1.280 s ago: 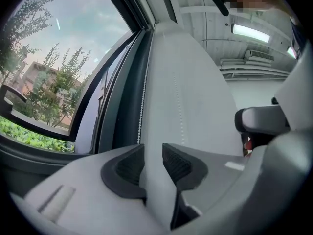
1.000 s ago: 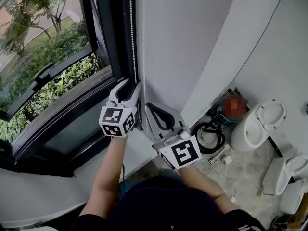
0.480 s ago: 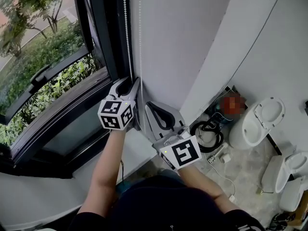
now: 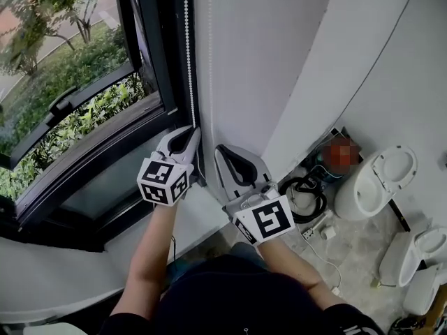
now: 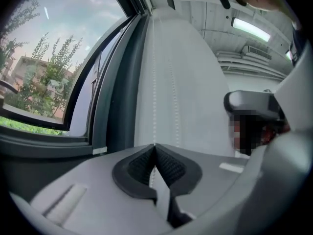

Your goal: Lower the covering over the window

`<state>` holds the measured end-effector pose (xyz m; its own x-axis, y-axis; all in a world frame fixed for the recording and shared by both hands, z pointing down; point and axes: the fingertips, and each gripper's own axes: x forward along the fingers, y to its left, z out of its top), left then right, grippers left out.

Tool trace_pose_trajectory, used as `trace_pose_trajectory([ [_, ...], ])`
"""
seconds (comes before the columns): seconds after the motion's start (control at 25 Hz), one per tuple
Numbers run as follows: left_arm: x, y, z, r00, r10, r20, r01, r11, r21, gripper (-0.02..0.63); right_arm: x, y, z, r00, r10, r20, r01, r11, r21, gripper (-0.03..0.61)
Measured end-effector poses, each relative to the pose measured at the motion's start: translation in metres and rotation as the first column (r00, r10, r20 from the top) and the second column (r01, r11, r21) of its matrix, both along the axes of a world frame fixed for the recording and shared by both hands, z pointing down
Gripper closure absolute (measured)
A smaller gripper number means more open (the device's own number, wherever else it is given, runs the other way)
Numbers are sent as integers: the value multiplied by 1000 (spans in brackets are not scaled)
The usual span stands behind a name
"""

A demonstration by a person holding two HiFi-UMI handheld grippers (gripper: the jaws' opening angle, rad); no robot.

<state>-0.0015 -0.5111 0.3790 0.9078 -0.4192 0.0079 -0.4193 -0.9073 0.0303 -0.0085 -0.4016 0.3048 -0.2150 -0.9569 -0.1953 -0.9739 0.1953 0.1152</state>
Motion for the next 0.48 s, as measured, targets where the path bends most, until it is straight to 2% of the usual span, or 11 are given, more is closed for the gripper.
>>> trace_pose_trajectory([
  [0.2, -22, 51, 0, 998, 44, -37, -46, 998, -36, 602, 2, 9, 1, 998, -55, 39, 55, 998, 4, 566],
  [0.36, -25, 94, -2, 995, 78, -69, -83, 994, -75, 603, 12, 25, 1, 992, -111, 68, 111, 994, 1, 566],
  [0.48, -20, 118, -5, 993, 46, -107, -57, 992, -110, 603, 20, 41, 1, 982, -168, 86, 169, 986, -11, 566],
])
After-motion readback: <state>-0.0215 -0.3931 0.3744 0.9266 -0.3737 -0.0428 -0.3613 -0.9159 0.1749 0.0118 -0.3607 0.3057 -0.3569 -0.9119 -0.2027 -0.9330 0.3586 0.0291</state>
